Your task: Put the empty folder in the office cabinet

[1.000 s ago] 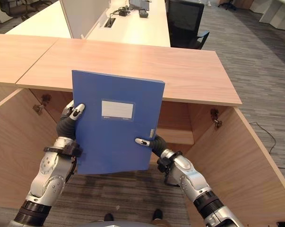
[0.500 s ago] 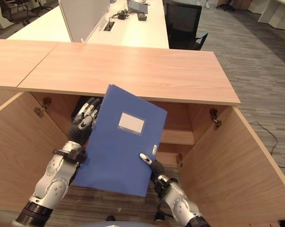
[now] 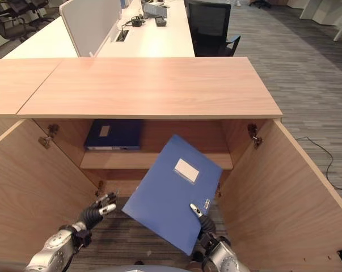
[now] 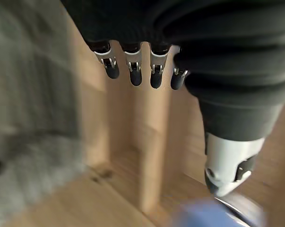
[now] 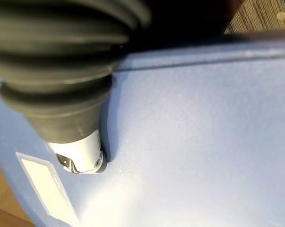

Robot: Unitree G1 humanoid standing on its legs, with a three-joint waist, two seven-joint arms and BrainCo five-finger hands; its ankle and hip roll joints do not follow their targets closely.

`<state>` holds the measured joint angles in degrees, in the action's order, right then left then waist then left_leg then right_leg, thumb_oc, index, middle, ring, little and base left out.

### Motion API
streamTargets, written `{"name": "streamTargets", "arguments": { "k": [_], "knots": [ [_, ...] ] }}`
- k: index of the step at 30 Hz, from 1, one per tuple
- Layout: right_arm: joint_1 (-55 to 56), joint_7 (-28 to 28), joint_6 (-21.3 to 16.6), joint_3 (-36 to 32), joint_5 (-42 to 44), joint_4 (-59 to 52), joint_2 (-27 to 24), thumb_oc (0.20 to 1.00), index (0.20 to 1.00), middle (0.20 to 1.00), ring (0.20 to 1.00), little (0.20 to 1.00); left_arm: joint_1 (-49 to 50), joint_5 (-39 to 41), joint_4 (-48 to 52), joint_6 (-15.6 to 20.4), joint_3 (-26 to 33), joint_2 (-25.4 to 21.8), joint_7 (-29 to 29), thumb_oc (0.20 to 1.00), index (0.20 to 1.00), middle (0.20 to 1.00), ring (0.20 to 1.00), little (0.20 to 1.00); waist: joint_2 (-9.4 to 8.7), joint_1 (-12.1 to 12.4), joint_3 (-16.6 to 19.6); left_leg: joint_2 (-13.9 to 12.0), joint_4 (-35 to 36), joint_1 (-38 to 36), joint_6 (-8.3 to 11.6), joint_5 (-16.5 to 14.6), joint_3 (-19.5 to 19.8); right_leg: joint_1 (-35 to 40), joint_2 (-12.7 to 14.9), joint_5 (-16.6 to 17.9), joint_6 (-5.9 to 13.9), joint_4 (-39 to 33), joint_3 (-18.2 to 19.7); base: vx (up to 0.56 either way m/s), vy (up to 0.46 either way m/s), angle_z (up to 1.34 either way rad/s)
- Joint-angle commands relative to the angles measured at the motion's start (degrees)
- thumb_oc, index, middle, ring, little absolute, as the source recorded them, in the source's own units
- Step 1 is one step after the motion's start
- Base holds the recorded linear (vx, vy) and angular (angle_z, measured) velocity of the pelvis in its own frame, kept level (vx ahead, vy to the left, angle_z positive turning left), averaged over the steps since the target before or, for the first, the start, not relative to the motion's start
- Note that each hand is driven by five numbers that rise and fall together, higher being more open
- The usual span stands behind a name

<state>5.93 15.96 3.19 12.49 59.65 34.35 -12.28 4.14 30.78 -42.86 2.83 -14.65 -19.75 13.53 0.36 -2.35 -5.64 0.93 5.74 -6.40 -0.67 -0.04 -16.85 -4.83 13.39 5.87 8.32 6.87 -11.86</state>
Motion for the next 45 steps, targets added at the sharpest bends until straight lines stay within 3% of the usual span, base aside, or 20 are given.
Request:
{"name": "streamTargets", "arguments": {
  "k": [1, 3, 5, 8, 10, 13, 14, 17, 18, 20, 21, 22, 27, 28, 29, 30, 32, 38, 45],
  "knots": [
    [-6.52, 0.41, -2.57, 0.37, 3.57, -3.9, 5.33, 0.2, 0.2, 0.2, 0.2, 0.2, -1.59, -0.65, -5.16, 1.0, 3.13, 3.13, -6.33, 1.0, 1.0, 1.0, 1.0, 1.0, -0.53, -0.2, -4.43, 1.54, -0.74, -2.59, -1.23, -5.48, 4.21, -1.02, 8.84, 5.61, 4.62, 13.86, -3.55, 0.07, 0.131, -0.43],
    [-7.13, 0.05, -2.85, 0.52, 3.88, -4.06, 5.53, 0.2, 0.2, 0.2, 0.2, 0.2, -1.89, -0.48, -7.78, 1.05, 3.91, 4.32, -7.52, 1.0, 1.0, 1.0, 1.0, 1.0, -0.38, -0.18, -4.63, 1.29, -0.74, -2.81, -1.12, -5.61, 3.57, -1.75, 8.58, 4.9, 4.32, 14.1, -5.75, 0.08, 0.03, -0.44],
    [-9.08, -0.93, -3.05, 1.27, 4.46, -4.43, 5.28, 0.2, 0.2, 0.2, 0.2, 0.2, -3.76, -6.1, -18.16, 0.68, 5.8, 5.59, -10.97, 1.0, 1.0, 1.0, 1.0, 1.0, 0.31, -0.92, -5.13, -0.15, -0.74, -2.63, -0.24, -5.28, 1.61, -5.39, 4.2, 2.35, 3.37, 9.73, -9.37, 0.07, -0.063, -0.38],
    [-9.68, -1.24, -3.13, 2.08, 4.11, -4.95, 4.24, 0.2, 0.2, 0.2, 0.2, 0.2, -3.95, -11.69, -21.98, 0.15, 5.85, 5.37, -11.13, 1.0, 1.0, 1.0, 1.0, 1.0, 0.49, -1.62, -5.56, -0.96, -0.74, -3.02, 0.67, -5.48, 0.5, -7.31, 1.39, 1.73, 3.18, 5.15, -10.1, 0.1, -0.124, -0.36],
    [-9.24, -1.56, -4.05, 2.26, 5.66, -5.59, 3.32, 0.2, 0.2, 0.2, 0.2, 0.2, -3.14, -14.05, -23.77, 0.44, 7.01, 5.55, -12.44, 1.0, 1.0, 1.0, 1.0, 1.0, -0.13, -1.65, -4.6, -1.26, -0.74, -3.43, 1.67, -5.77, 0.35, -3.87, -1.38, 1.01, 2.25, -1.35, -9.46, 0.18, -0.205, -0.34],
    [-8.84, -2.12, -4.2, 2.34, 5.17, -6.11, 2.5, 0.2, 0.2, 0.2, 0.2, 0.2, -1.75, -12.18, -21.73, 0.39, 8.16, 5.7, -12.28, 1.0, 1.0, 1.0, 1.0, 1.0, 0.1, -1.45, -4.08, -2.3, -0.74, -3.85, 2.41, -5.66, -0.07, -2.9, -2.42, 0.03, 1.53, -2.06, -9.96, 0.2, -0.22, -0.09],
    [-8.45, -2.32, -3.81, 2.03, 4.6, -6.38, 1.6, 0.2, 0.2, 0.2, 0.2, 0.2, -0.67, -11.38, -21.31, 0.04, 9.08, 5.75, -12.35, 1.0, 1.0, 1.0, 1.0, 1.0, 0.4, -1.48, -3.67, -3.44, -0.83, -4.5, 3.21, -5.13, -0.37, -2.09, -3.4, -1.77, 0.73, -2.06, -9.86, 0.26, -0.302, 0.02],
    [-7.57, -3.08, -3.93, 1.9, 4.77, -7.21, 0.9, 0.2, 0.2, 0.2, 0.2, 0.2, -0.51, -10.81, -20.68, -0.31, 9.51, 5.78, -13.27, 1.0, 1.0, 1.0, 1.0, 1.0, 0.41, -1.54, -3.64, -5.51, -6.76, -2.71, 4.7, -6.7, -1.31, -1.01, -4.16, -3.98, -0.75, -1.94, -9.3, 0.16, -0.268, -0.01],
    [-7.23, -3.78, -4.3, 1.42, 4.69, -7.76, -0.19, 0.2, 0.2, 0.2, 0.2, 0.2, -0.49, -10.92, -19.38, -0.18, 9.85, 5.86, -14.78, 1.0, 1.0, 1.0, 1.0, 1.0, 0.11, -1.14, -4.35, -8.64, -17.55, 1.4, 6.69, -4.57, -1.66, 1.16, -5.07, -6.03, -2.77, -2.23, -9.74, 0.1, -0.317, -0.08],
    [-6.96, -4.4, -4.53, 0.74, 4.72, -8.01, -1.08, 0.2, 0.2, 0.2, 0.2, 0.2, -0.38, -12.49, -16.84, 0.16, 9.12, 5.47, -16.33, 1.0, 1.0, 1.0, 1.0, 1.0, -0.56, -0.45, -5.33, -11.92, -29.96, 6.95, 8.24, -0.34, -1.06, 3.09, -5.95, -7.73, -4.93, -2.91, -10.51, 0.09, -0.332, 0.01],
    [-6.96, -4.4, -4.52, 0.72, 4.72, -8.02, -1.08, 0.2, 0.2, 0.2, 0.2, 0.2, -0.36, -12.5, -16.79, 0.12, 9.11, 5.46, -16.35, 1.0, 1.0, 1.0, 1.0, 1.0, -0.47, -0.51, -5.29, -12.13, -30.33, 7.23, 8.37, -0.43, -0.88, 3.05, -6.11, -7.79, -5.04, -2.93, -10.62, 0.1, -0.243, 0.02],
    [-6.74, -4.79, -4.51, 0.6, 4.46, -8.52, -1.95, 0.2, 0.2, 0.2, 0.2, 0.2, -0.09, -12.96, -14.27, 0.5, 8.8, 5.0, -17.25, 1.0, 1.0, 1.0, 1.0, 1.0, -0.88, -0.11, -5.74, -14.14, -33.33, 9.15, 8.45, 1.85, -1.71, 4.39, -6.43, -9.12, -5.79, -3.34, -10.95, 0.07, -0.125, -0.04],
    [-5.73, -5.25, -4.04, -0.07, 3.09, -9.6, -2.97, 0.2, 0.2, 0.2, 0.2, 0.2, 2.19, -14.2, -11.36, 0.44, 9.95, 4.36, -18.87, 1.0, 1.0, 1.0, 1.0, 1.0, -1.3, 0.88, -5.42, -15.1, -25.53, 11.3, 7.61, 1.08, -0.59, 5.58, -4.97, -10.1, -4.7, -3.39, -9.74, 0.15, 0.02, -0.01],
    [-5.43, -5.37, -3.89, -0.38, 2.98, -9.87, -3.42, 0.2, 0.2, 0.2, 0.2, 0.2, 3.55, -14.22, -10.58, 0.31, 10.38, 4.28, -19.46, 1.0, 1.0, 1.0, 1.0, 1.0, -0.84, 1.54, -5.06, -15.14, -16.28, 11.65, 8.26, 3.06, 1.9, 5.9, -4.35, -10.74, -3.93, -3.27, -8.87, 0.24, 0.213, -0.18],
    [-5.34, -5.63, -3.93, -0.54, 3.0, -9.72, -3.59, 0.2, 0.2, 0.2, 0.2, 0.2, 3.76, -14.02, -10.53, 0.27, 10.5, 4.24, -19.66, 1.0, 1.0, 1.0, 1.0, 1.0, -0.56, 1.82, -5.02, -15.38, -12.59, 11.91, 8.76, 4.93, 3.44, 6.12, -4.22, -10.99, -3.6, -3.27, -8.47, 0.25, 0.227, -0.22],
    [-5.28, -5.82, -3.87, -0.82, 2.84, -9.41, -3.64, 0.2, 0.2, 0.2, 0.2, 0.2, 3.94, -14.01, -10.23, 0.23, 10.5, 4.11, -19.79, 1.0, 1.0, 1.0, 1.0, 1.0, -0.33, 2.09, -5.0, -15.66, -10.69, 12.37, 9.17, 6.12, 4.76, 6.39, -4.06, -11.17, -3.26, -3.18, -8.05, 0.27, 0.229, -0.18],
    [-4.91, -5.44, -3.27, -0.82, 1.93, -9.29, -3.89, 0.2, 0.2, 0.2, 0.2, 0.2, 5.61, -14.89, -9.7, 0.27, 10.19, 4.31, -19.08, 1.0, 1.0, 1.0, 1.0, 1.0, 1.24, 2.33, -4.35, -15.08, -7.21, 10.4, 9.44, 5.51, 5.79, 7.31, -3.5, -11.16, -2.32, -2.8, -7.02, 0.27, 0.269, -0.24],
    [-5.04, -5.29, -2.74, -0.51, 2.26, -10.2, -2.94, 0.2, 0.2, 0.2, 0.2, 0.2, 5.42, -17.85, -7.54, 0.61, 8.43, 2.6, -18.89, 1.0, 1.0, 1.0, 1.0, 1.0, 1.52, 2.86, -5.84, -11.78, -8.98, 10.47, 7.81, 2.78, 4.33, 6.74, 0.55, -9.0, -0.65, -2.38, -5.67, 0.11, 0.22, -0.2],
    [-8.9, -6.88, -5.61, 0.04, 3.75, -14.39, -2.47, 0.2, 0.2, 0.2, 0.2, 0.2, 4.93, -15.11, -1.27, 1.68, 8.53, 0.19, -21.05, 1.0, 1.0, 1.0, 1.0, 1.0, 0.25, 3.85, -9.2, -10.15, -15.98, 19.38, 5.74, -1.06, 4.65, 0.03, 3.36, -6.53, 0.68, -1.09, -4.57, -0.02, 0.123, -0.02]
  ]
}}
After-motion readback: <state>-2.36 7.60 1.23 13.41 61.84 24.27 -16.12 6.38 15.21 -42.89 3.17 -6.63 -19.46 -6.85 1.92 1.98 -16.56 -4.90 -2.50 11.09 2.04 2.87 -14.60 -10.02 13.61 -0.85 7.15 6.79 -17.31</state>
